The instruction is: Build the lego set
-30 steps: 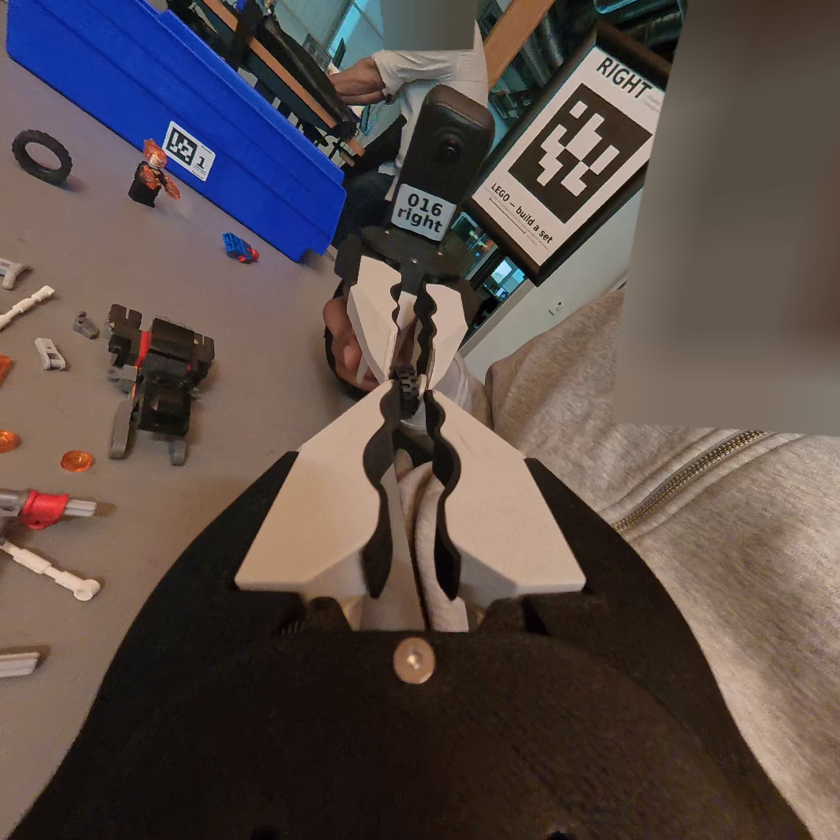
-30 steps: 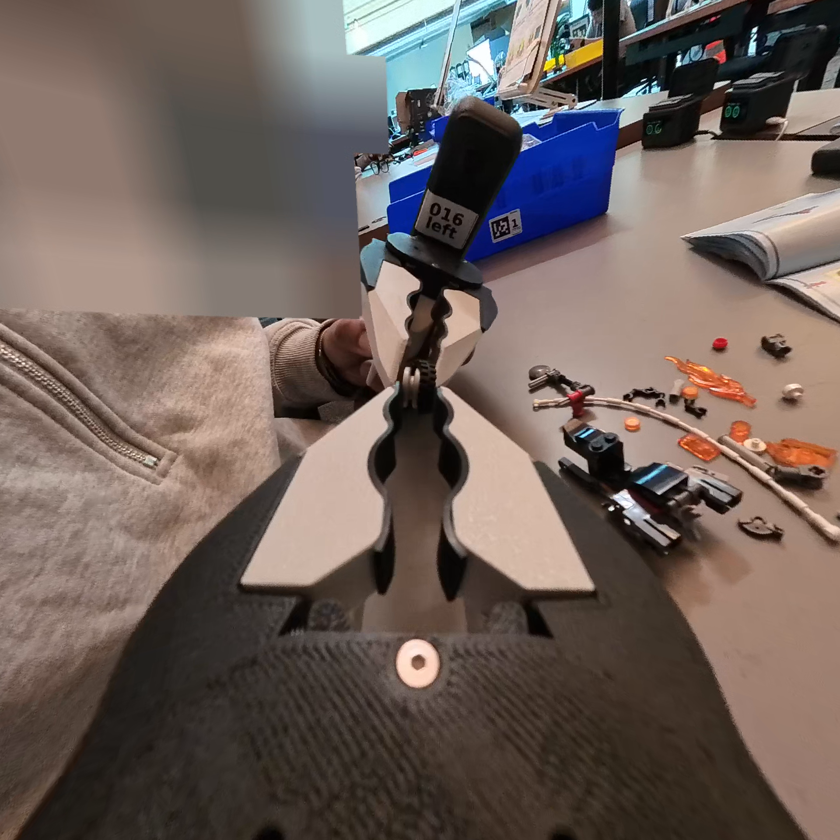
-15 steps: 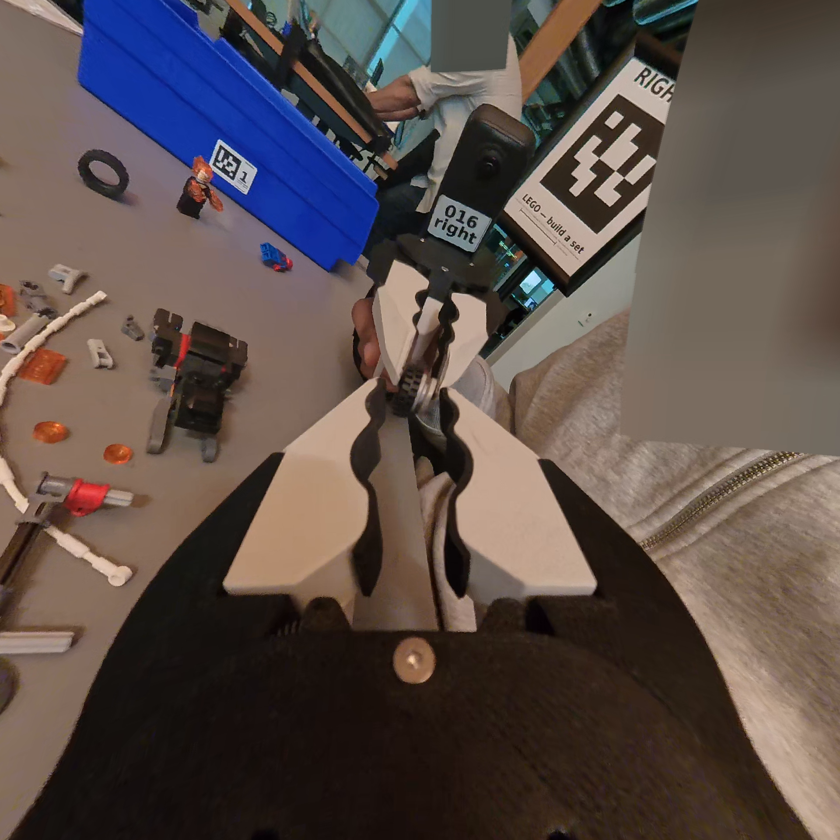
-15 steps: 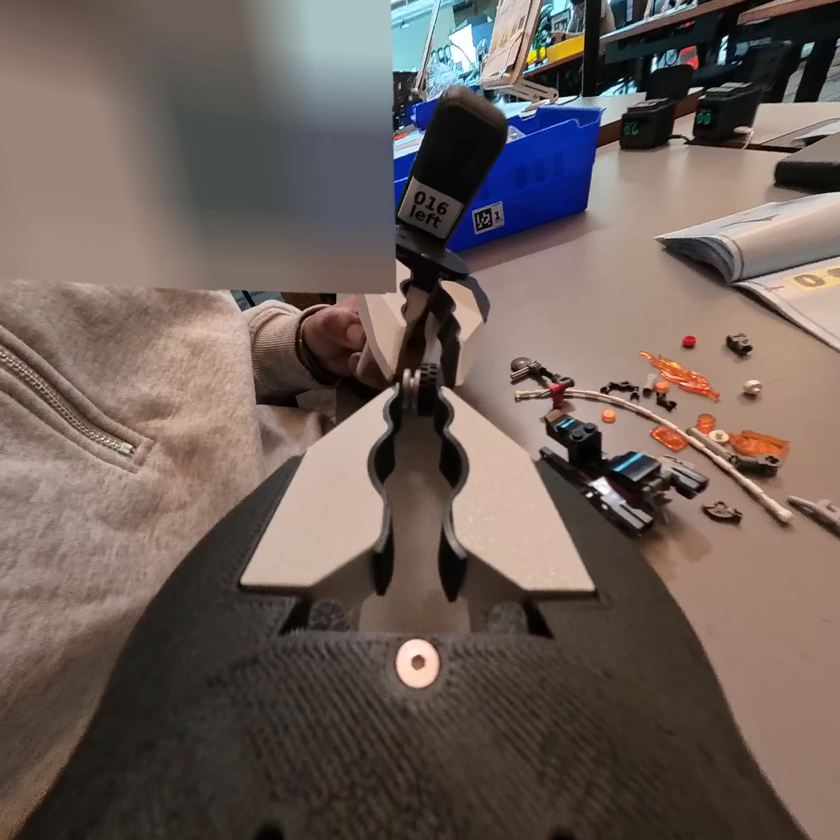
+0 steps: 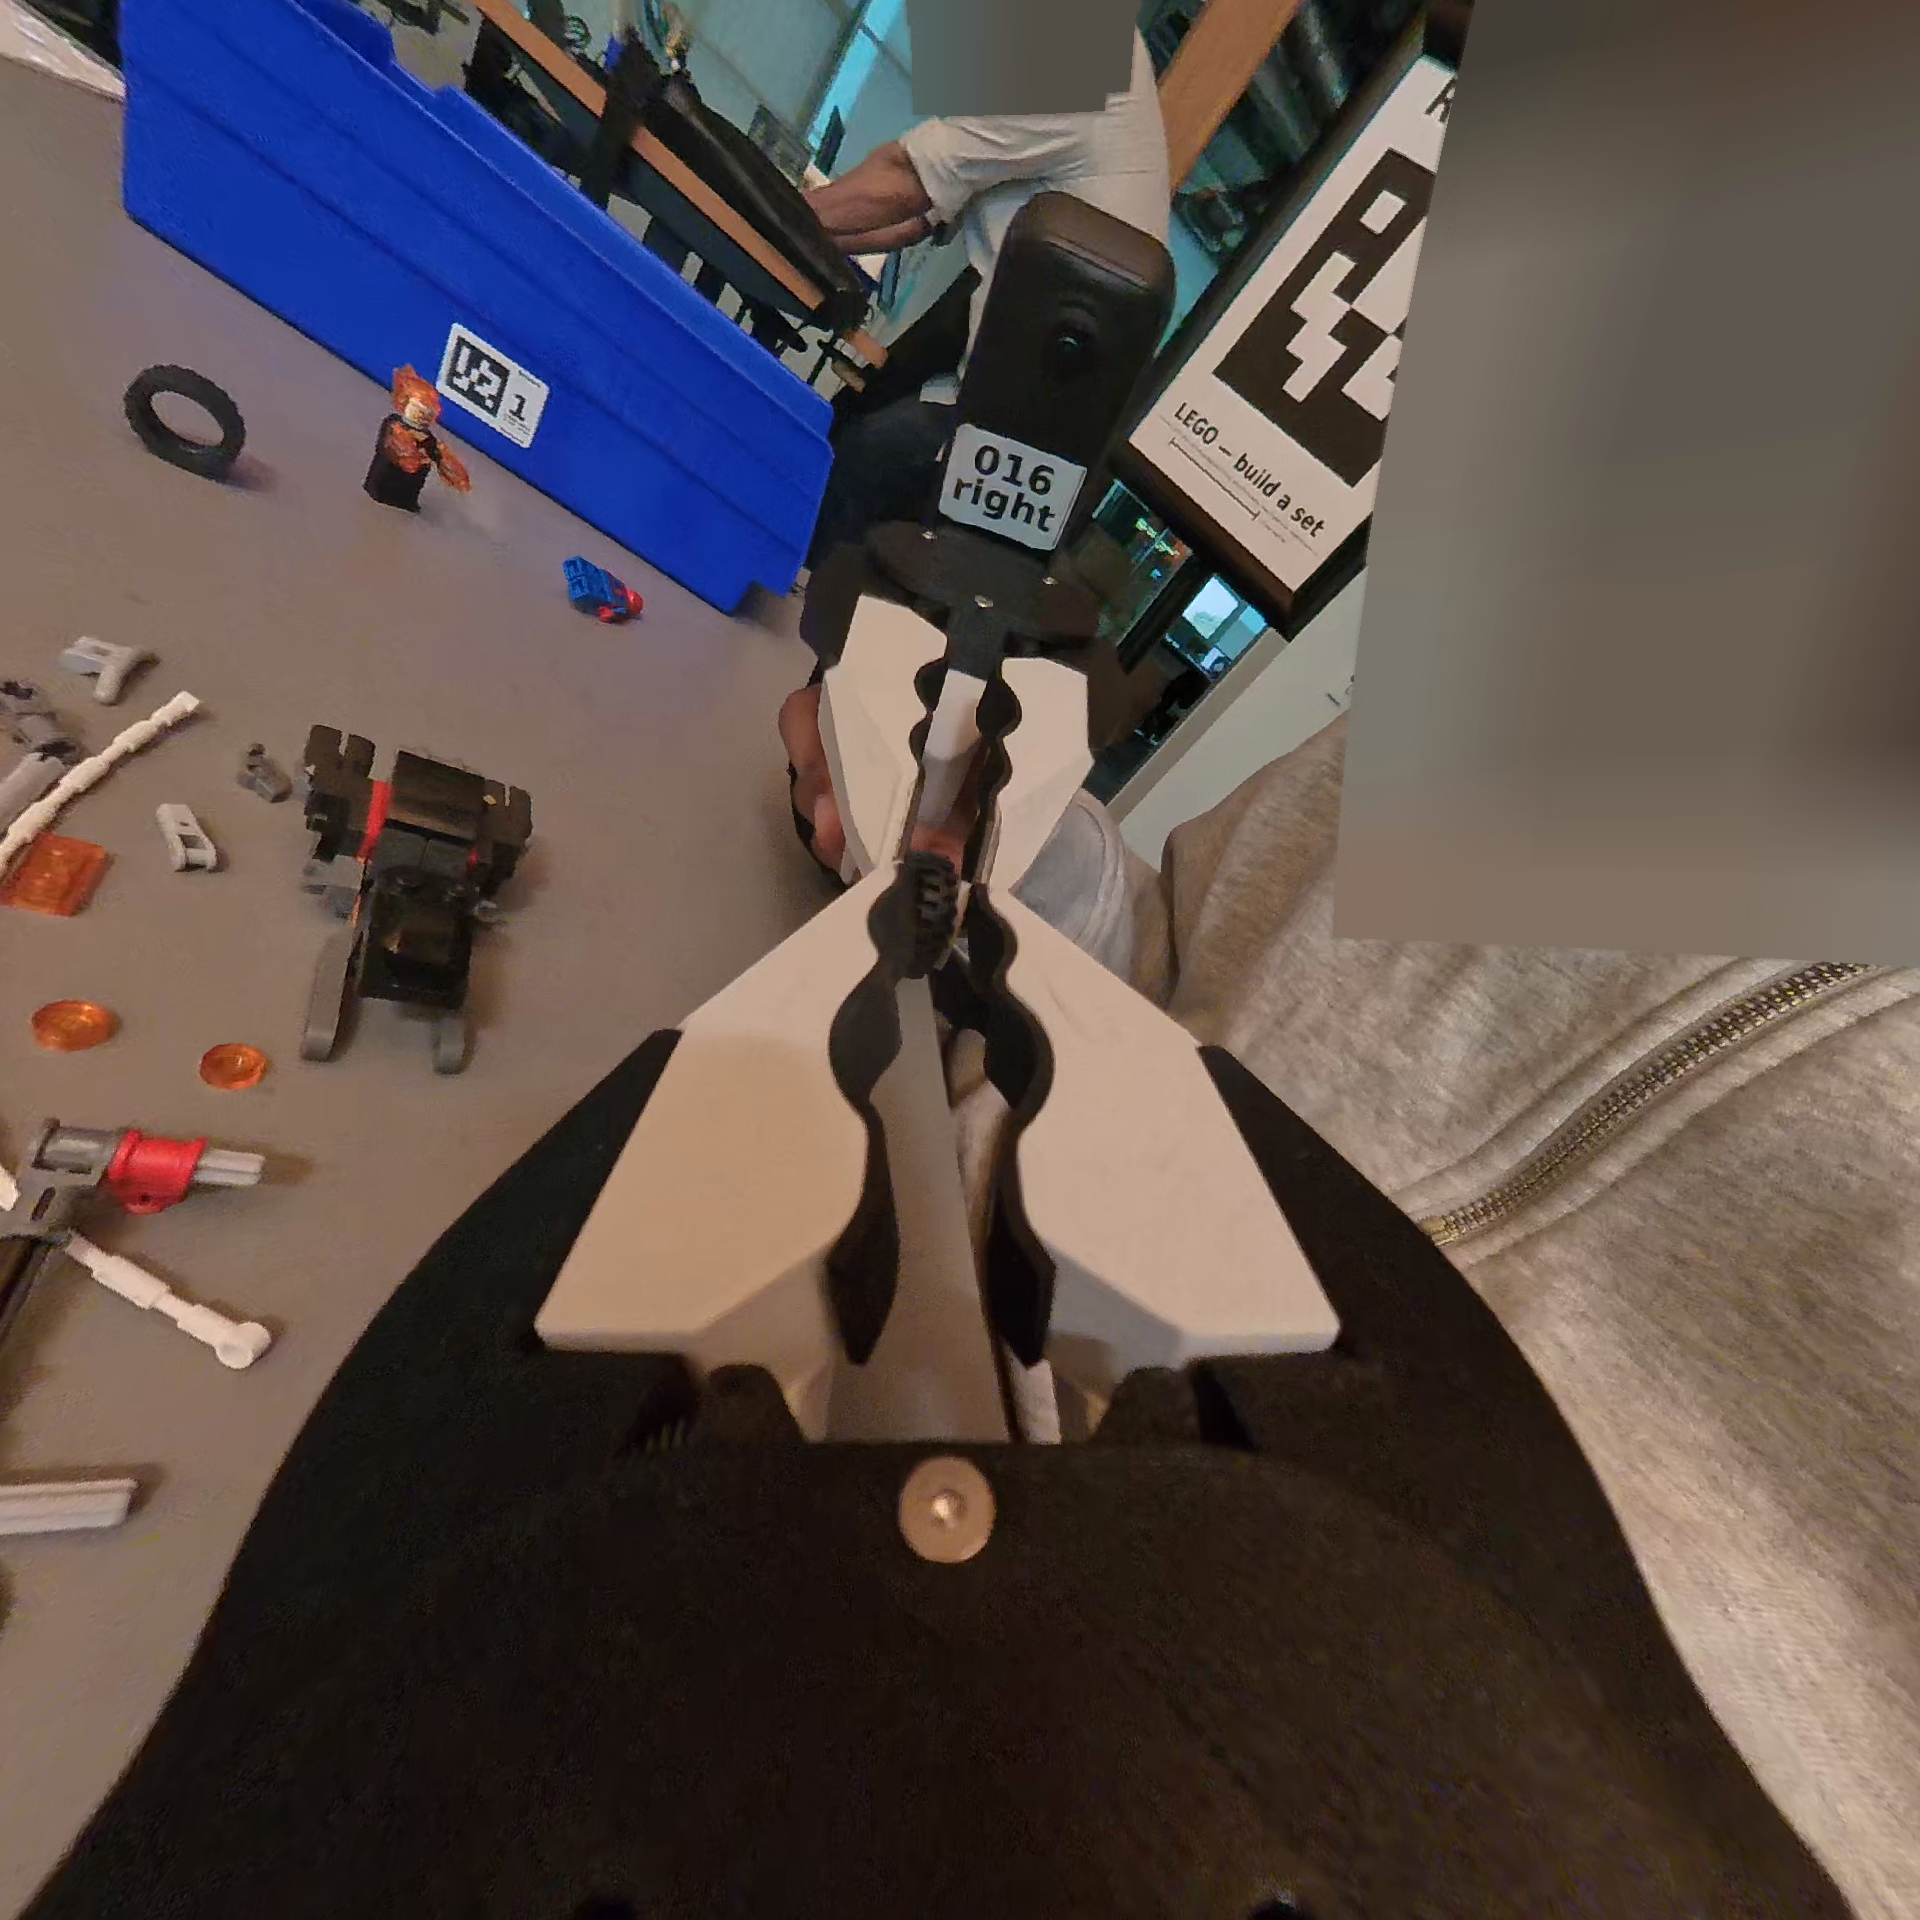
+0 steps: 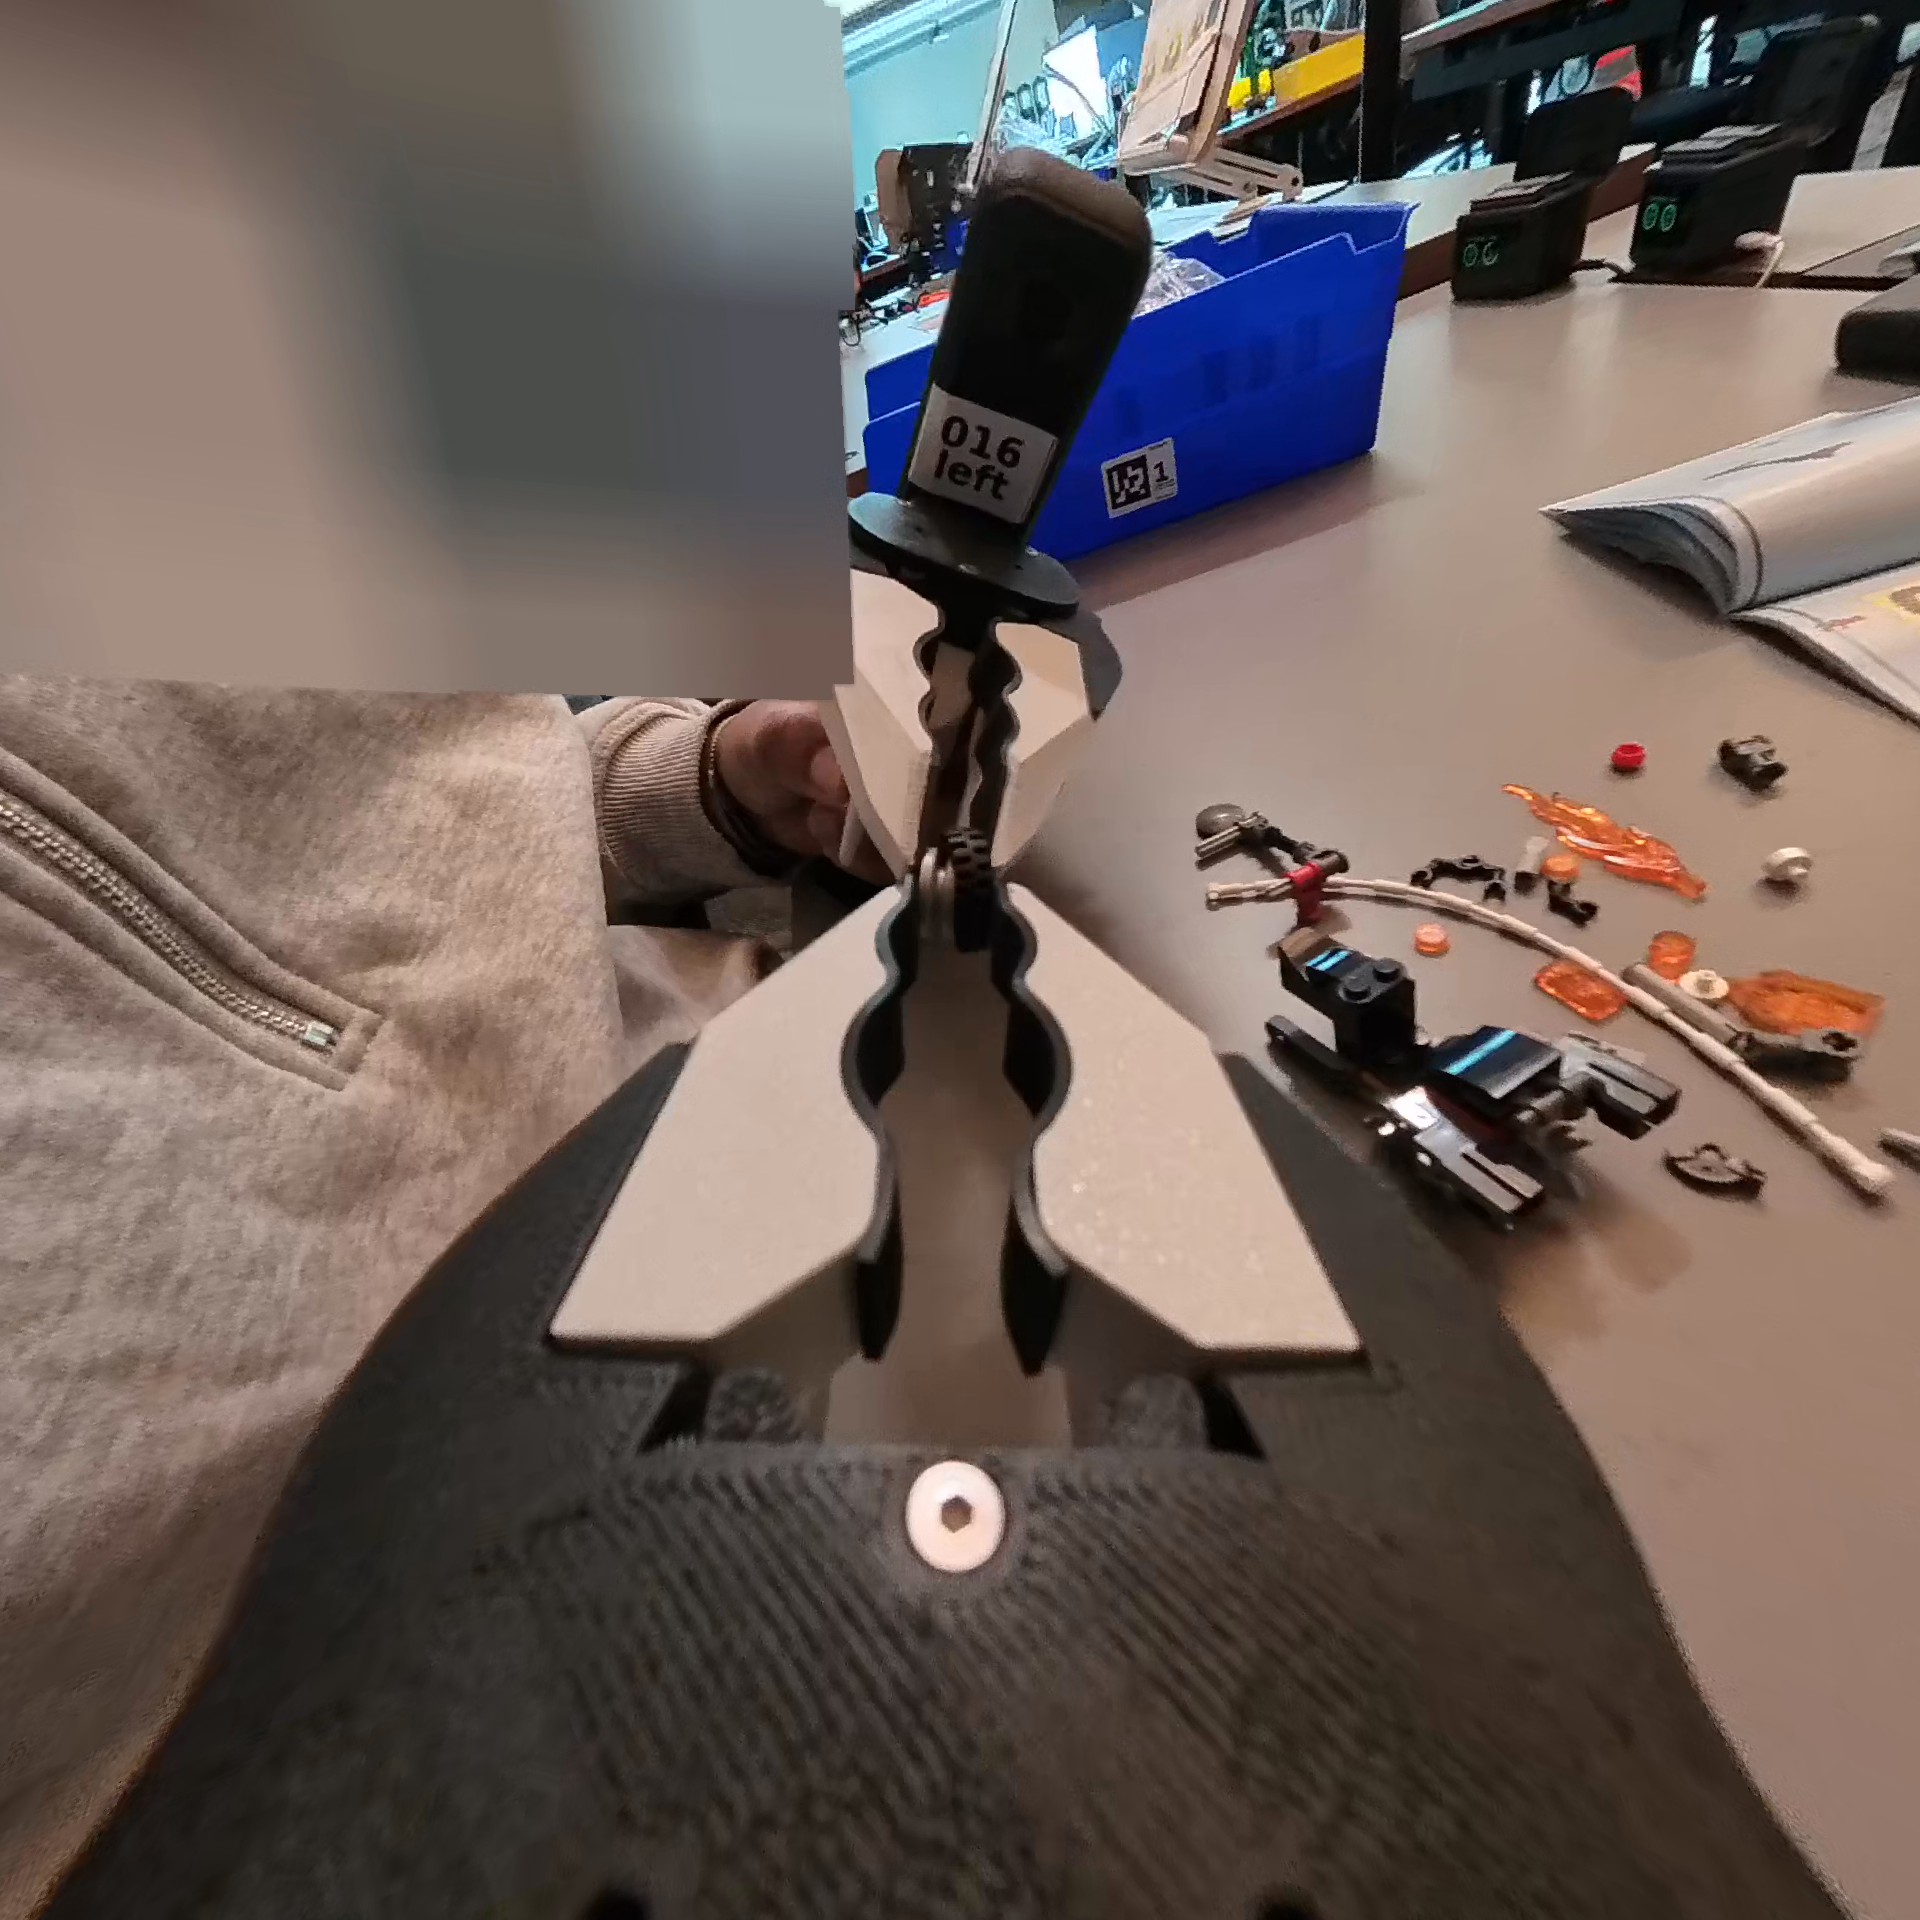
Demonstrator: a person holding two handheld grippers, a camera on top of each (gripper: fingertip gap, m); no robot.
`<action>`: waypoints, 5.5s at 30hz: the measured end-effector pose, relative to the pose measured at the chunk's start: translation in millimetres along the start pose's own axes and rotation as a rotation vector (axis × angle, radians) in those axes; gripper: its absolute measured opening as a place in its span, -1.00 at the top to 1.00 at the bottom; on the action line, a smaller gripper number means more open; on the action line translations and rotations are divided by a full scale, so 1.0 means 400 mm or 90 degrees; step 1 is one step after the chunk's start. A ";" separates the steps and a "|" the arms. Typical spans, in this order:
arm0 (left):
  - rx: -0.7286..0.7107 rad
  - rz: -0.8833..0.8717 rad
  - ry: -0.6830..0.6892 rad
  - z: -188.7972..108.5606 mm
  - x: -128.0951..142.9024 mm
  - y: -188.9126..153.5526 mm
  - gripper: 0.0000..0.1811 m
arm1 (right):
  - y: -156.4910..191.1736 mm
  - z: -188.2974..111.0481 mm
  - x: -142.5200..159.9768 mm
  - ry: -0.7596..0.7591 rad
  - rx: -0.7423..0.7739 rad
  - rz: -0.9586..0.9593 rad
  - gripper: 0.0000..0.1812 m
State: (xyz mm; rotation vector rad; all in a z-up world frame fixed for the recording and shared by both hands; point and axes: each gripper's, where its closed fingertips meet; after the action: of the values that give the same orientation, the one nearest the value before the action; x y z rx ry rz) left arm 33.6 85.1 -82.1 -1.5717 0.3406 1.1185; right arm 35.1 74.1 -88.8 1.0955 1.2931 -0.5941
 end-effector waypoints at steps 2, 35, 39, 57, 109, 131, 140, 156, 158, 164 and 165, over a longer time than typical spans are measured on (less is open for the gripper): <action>0.009 -0.015 -0.003 0.000 0.000 -0.001 0.93 | 0.000 0.001 0.000 0.000 -0.001 0.007 0.88; 0.117 -0.083 -0.082 -0.016 -0.047 -0.046 0.93 | 0.026 0.005 -0.044 -0.084 -0.032 -0.008 0.86; 0.130 -0.103 -0.080 -0.016 -0.045 -0.047 0.93 | 0.030 0.004 -0.050 -0.095 -0.039 -0.009 0.84; 0.144 -0.139 -0.073 -0.009 -0.037 -0.043 0.93 | 0.029 -0.002 -0.047 -0.089 -0.026 -0.043 0.89; 0.019 -0.180 -0.090 -0.011 -0.037 0.041 0.95 | -0.040 0.002 -0.026 -0.059 0.065 0.055 0.94; -0.305 -0.159 0.140 -0.031 0.090 0.193 0.82 | -0.109 -0.087 0.047 0.083 0.203 -0.027 0.87; -0.295 -0.121 0.141 -0.077 0.080 0.151 0.73 | -0.062 -0.047 0.106 0.188 0.142 -0.097 0.74; -0.272 -0.129 0.157 -0.061 0.114 0.147 0.76 | 0.035 0.055 0.194 0.318 0.043 -0.196 0.83; -0.277 -0.124 0.155 -0.060 0.112 0.149 0.75 | 0.034 0.054 0.191 0.315 0.044 -0.192 0.80; -0.275 -0.123 0.147 -0.057 0.107 0.151 0.73 | 0.058 0.043 0.157 0.254 0.007 -0.166 0.77; -0.274 -0.125 0.146 -0.056 0.106 0.151 0.73 | 0.064 0.042 0.158 0.255 -0.005 -0.158 0.75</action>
State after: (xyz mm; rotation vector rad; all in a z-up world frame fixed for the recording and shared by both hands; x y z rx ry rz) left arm 22.1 59.4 -154.0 -2.0737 0.0931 0.8968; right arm 79.4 83.5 -142.4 1.0903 1.7959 -0.5688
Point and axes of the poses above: each gripper's, where its closed fingertips meet, z out along the fingers, x out of its underside, y = z × x across the jaws, and after that the axes turned 5 degrees about -y, right-handed
